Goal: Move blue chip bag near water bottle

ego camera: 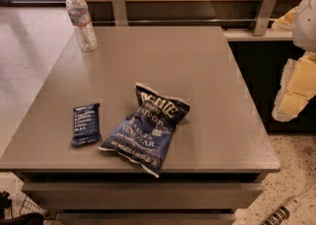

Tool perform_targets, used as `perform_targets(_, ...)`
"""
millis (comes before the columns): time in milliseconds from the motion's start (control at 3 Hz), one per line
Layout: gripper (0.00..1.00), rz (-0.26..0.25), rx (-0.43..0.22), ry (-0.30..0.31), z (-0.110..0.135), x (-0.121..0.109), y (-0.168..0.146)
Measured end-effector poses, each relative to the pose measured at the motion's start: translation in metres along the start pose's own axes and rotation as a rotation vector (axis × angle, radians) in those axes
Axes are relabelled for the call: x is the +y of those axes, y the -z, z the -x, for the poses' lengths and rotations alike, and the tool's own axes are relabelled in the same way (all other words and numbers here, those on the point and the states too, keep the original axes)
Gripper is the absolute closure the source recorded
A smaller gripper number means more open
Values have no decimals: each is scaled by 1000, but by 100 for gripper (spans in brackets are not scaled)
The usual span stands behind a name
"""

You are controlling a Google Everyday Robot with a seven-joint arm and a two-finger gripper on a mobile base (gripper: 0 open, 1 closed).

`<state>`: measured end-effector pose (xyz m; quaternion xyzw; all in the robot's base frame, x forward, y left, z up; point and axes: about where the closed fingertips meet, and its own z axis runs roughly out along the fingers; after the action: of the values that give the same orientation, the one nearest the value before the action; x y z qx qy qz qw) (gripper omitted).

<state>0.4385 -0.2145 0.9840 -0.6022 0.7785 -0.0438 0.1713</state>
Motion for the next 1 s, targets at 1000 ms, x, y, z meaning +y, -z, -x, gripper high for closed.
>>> perform_targets(1000,0,117,-349,10,60,4,-83)
